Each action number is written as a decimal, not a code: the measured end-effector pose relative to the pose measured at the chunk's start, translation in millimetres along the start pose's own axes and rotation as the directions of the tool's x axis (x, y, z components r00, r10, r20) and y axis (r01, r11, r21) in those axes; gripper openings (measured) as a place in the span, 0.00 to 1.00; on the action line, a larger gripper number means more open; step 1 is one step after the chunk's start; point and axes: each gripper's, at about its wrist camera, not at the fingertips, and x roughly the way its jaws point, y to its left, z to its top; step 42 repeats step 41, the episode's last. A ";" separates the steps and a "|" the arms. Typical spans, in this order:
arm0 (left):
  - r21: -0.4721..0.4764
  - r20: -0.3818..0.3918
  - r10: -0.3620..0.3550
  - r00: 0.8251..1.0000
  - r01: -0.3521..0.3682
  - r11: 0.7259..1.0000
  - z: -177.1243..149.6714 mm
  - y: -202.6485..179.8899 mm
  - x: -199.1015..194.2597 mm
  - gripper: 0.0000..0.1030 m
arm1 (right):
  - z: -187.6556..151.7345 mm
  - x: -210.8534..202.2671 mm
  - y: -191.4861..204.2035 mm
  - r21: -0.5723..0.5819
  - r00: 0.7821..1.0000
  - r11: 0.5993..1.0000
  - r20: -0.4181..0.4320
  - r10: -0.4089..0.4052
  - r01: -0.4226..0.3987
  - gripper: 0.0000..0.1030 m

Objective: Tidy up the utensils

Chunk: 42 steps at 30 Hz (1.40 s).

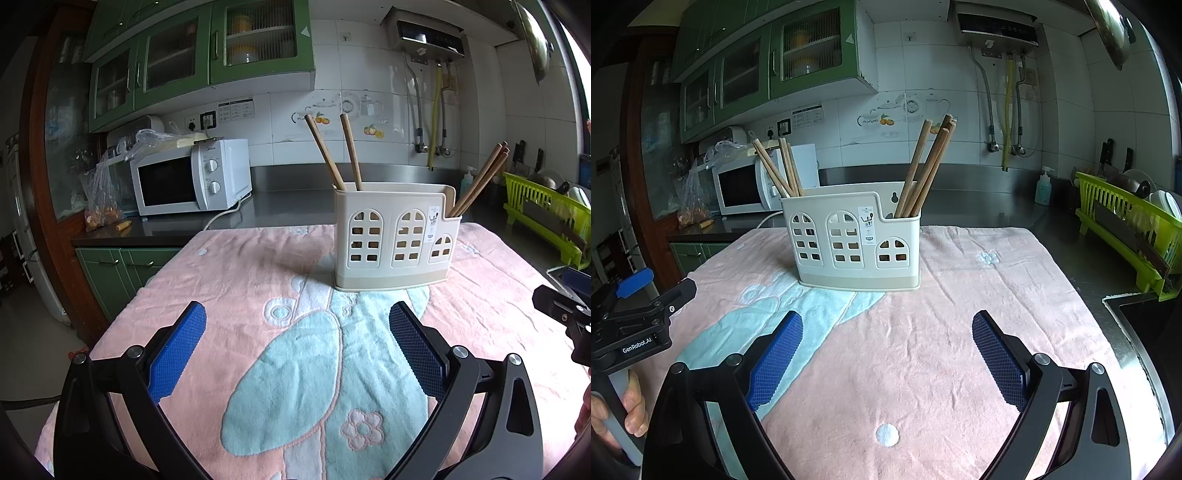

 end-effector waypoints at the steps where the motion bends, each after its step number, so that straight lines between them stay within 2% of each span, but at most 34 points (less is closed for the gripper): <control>1: 0.002 0.000 0.001 1.000 -0.001 1.000 -0.1 0.3 -0.2 0.95 | -0.5 -0.2 0.1 0.000 1.000 1.000 -0.001 0.001 -0.001 0.87; 24: 0.007 0.019 0.012 1.000 -0.012 1.000 -2.1 -1.9 -0.6 0.95 | -1.6 2.0 1.1 0.000 1.000 1.000 -0.009 0.001 -0.001 0.87; 42: -0.007 -0.006 0.018 1.000 -0.018 1.000 -1.4 0.6 4.3 0.95 | -1.4 1.8 1.4 -0.002 1.000 1.000 -0.008 0.000 0.000 0.87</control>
